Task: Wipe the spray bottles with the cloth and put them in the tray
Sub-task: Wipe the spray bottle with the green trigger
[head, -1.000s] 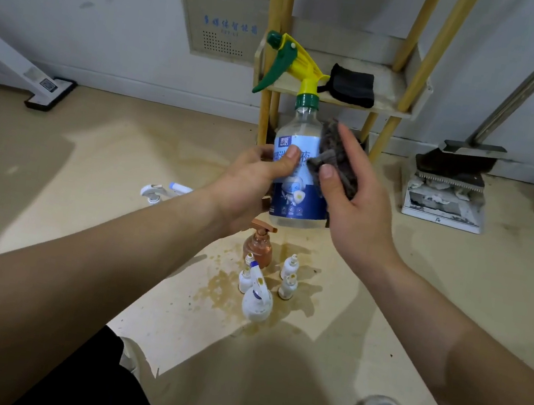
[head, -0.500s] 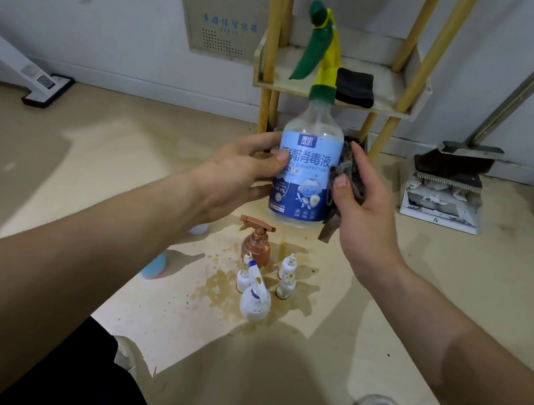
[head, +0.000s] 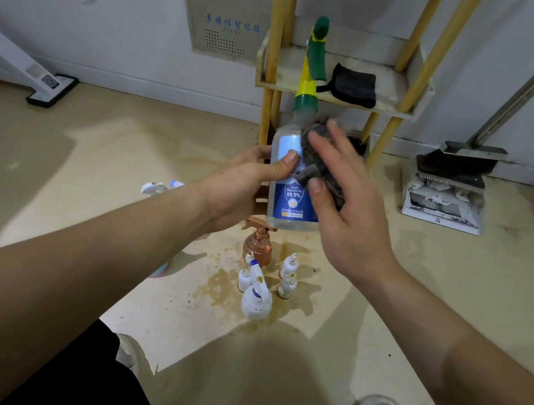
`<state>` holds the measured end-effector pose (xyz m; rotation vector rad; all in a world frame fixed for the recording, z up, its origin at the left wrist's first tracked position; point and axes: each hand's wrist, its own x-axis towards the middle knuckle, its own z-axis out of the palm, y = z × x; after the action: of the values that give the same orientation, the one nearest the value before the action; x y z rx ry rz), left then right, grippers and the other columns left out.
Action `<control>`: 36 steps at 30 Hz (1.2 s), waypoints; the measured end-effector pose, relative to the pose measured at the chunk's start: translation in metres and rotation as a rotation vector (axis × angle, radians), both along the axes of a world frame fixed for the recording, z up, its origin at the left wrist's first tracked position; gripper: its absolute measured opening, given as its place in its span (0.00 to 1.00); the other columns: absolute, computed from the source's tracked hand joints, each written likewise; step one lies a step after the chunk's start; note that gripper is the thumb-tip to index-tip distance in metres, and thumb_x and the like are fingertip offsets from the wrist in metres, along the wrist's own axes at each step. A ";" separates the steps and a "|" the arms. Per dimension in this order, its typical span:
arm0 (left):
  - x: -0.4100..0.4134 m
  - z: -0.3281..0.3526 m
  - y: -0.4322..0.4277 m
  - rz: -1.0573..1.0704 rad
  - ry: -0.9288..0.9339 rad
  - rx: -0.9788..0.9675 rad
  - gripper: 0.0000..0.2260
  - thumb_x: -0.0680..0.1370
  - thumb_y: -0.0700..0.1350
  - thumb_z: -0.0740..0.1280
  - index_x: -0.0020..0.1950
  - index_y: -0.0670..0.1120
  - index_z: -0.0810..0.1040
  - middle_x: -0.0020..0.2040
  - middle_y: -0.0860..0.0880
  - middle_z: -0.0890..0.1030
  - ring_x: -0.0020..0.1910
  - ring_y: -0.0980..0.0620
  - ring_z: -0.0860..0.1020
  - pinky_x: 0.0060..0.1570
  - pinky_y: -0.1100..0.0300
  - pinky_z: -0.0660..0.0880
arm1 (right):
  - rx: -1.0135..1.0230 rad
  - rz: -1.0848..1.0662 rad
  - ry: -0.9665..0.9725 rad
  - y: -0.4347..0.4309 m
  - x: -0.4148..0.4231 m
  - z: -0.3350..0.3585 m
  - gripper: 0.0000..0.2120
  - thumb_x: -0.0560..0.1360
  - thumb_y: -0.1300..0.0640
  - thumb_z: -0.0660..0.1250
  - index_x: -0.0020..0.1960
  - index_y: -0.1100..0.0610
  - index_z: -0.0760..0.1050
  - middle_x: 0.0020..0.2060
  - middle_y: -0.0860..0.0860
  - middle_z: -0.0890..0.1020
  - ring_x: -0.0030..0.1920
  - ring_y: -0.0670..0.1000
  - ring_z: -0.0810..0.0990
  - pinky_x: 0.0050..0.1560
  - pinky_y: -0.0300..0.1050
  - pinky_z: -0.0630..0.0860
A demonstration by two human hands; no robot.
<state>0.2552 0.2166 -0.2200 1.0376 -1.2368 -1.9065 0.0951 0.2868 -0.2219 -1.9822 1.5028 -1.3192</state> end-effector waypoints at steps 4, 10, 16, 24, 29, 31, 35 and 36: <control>0.002 0.006 -0.002 0.039 -0.019 0.002 0.22 0.74 0.54 0.71 0.64 0.45 0.76 0.51 0.46 0.84 0.49 0.48 0.83 0.54 0.48 0.81 | 0.001 0.032 0.076 0.009 0.004 -0.008 0.24 0.81 0.64 0.64 0.75 0.54 0.68 0.79 0.49 0.62 0.78 0.46 0.61 0.73 0.31 0.59; -0.001 0.013 0.006 -0.002 -0.089 -0.067 0.19 0.71 0.56 0.70 0.60 0.50 0.79 0.49 0.50 0.86 0.46 0.51 0.85 0.54 0.49 0.81 | 0.157 -0.032 -0.250 0.006 0.000 -0.003 0.25 0.83 0.62 0.62 0.77 0.50 0.65 0.74 0.46 0.70 0.73 0.41 0.68 0.71 0.36 0.68; -0.001 0.013 0.008 -0.092 -0.072 -0.036 0.13 0.81 0.51 0.65 0.65 0.51 0.79 0.55 0.48 0.84 0.51 0.48 0.83 0.49 0.51 0.82 | 0.228 -0.145 -0.514 -0.006 -0.010 -0.002 0.23 0.84 0.61 0.59 0.78 0.52 0.63 0.70 0.44 0.74 0.68 0.40 0.74 0.65 0.35 0.73; -0.003 0.006 0.010 -0.069 -0.005 -0.059 0.17 0.83 0.48 0.63 0.72 0.51 0.73 0.62 0.44 0.82 0.56 0.46 0.81 0.50 0.51 0.80 | 0.087 -0.070 -0.230 -0.007 -0.010 0.001 0.22 0.82 0.60 0.61 0.75 0.53 0.68 0.75 0.49 0.69 0.76 0.44 0.66 0.76 0.47 0.64; -0.002 0.005 0.005 0.019 0.045 0.020 0.16 0.83 0.48 0.62 0.68 0.43 0.76 0.62 0.38 0.80 0.60 0.41 0.79 0.55 0.48 0.79 | -0.009 0.033 0.081 0.005 -0.002 0.002 0.21 0.81 0.62 0.62 0.73 0.54 0.71 0.78 0.50 0.64 0.80 0.53 0.58 0.79 0.47 0.57; 0.001 0.008 0.003 0.051 0.071 0.053 0.17 0.83 0.46 0.61 0.69 0.39 0.75 0.60 0.37 0.79 0.56 0.43 0.80 0.47 0.53 0.81 | -0.019 0.070 0.129 0.011 0.003 -0.004 0.21 0.81 0.62 0.62 0.74 0.54 0.71 0.78 0.49 0.63 0.81 0.54 0.54 0.80 0.48 0.55; 0.004 0.009 0.001 0.011 0.046 0.044 0.22 0.78 0.51 0.68 0.67 0.40 0.78 0.65 0.36 0.79 0.62 0.38 0.79 0.63 0.46 0.76 | -0.032 0.048 0.073 0.014 0.004 -0.006 0.23 0.80 0.65 0.63 0.74 0.55 0.70 0.78 0.50 0.63 0.80 0.51 0.58 0.78 0.45 0.59; 0.003 0.008 0.001 -0.004 0.036 0.037 0.23 0.76 0.52 0.69 0.67 0.41 0.78 0.64 0.37 0.80 0.62 0.38 0.79 0.64 0.45 0.74 | -0.026 0.031 0.041 0.014 0.003 -0.005 0.24 0.80 0.66 0.64 0.75 0.55 0.69 0.79 0.50 0.63 0.79 0.49 0.59 0.77 0.42 0.60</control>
<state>0.2585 0.2172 -0.2118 1.0161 -1.1889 -1.9498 0.0983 0.3007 -0.2268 -2.0531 1.4739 -1.2995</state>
